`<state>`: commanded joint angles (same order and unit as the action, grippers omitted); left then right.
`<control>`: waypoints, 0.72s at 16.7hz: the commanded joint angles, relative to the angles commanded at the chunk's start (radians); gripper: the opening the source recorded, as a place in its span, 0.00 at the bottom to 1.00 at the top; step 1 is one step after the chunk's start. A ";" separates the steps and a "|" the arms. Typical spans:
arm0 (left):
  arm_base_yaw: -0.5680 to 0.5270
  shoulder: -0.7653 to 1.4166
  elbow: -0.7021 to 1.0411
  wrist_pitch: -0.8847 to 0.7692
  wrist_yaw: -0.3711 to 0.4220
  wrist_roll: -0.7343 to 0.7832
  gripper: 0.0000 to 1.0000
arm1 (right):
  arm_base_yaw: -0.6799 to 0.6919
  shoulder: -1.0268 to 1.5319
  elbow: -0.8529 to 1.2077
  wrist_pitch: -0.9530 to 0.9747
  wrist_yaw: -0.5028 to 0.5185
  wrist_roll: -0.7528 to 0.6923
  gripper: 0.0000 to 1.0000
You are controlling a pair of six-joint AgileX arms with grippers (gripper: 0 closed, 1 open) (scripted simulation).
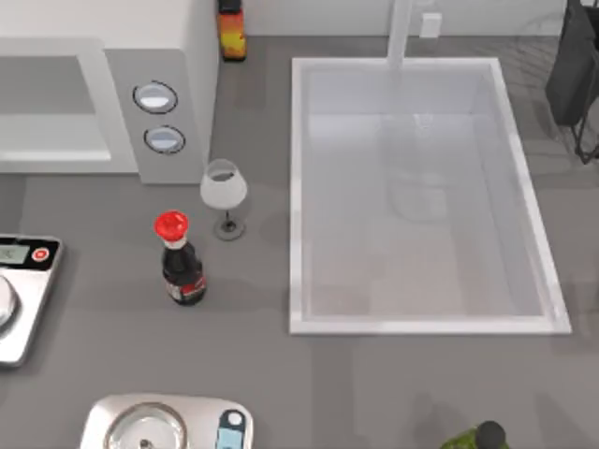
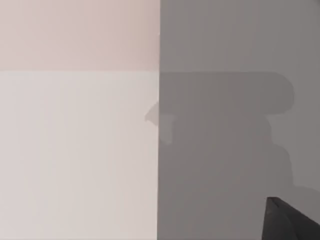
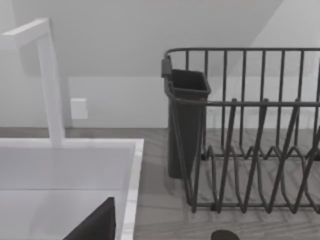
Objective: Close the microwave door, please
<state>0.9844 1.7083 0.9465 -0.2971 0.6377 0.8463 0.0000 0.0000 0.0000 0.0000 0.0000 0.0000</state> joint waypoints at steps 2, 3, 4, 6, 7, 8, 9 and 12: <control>-0.047 -0.080 -0.097 0.038 -0.025 -0.050 0.00 | 0.000 0.000 0.000 0.000 0.000 0.000 1.00; -0.072 -0.123 -0.151 0.058 -0.038 -0.076 0.00 | 0.000 0.000 0.000 0.000 0.000 0.000 1.00; -0.096 -0.165 -0.199 0.078 -0.051 -0.102 0.00 | 0.000 0.000 0.000 0.000 0.000 0.000 1.00; -0.134 -0.227 -0.263 0.109 -0.071 -0.143 0.00 | 0.000 0.000 0.000 0.000 0.000 0.000 1.00; -0.146 -0.243 -0.280 0.119 -0.077 -0.155 0.00 | 0.000 0.000 0.000 0.000 0.000 0.000 1.00; -0.150 -0.248 -0.285 0.122 -0.079 -0.160 0.00 | 0.000 0.000 0.000 0.000 0.000 0.000 1.00; -0.150 -0.248 -0.285 0.122 -0.079 -0.160 0.00 | 0.000 0.000 0.000 0.000 0.000 0.000 1.00; -0.147 -0.247 -0.288 0.120 -0.077 -0.162 0.00 | 0.000 0.000 0.000 0.000 0.000 0.000 1.00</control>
<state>0.8370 1.4616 0.6582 -0.1770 0.5606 0.6843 0.0000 0.0000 0.0000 0.0000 0.0000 0.0000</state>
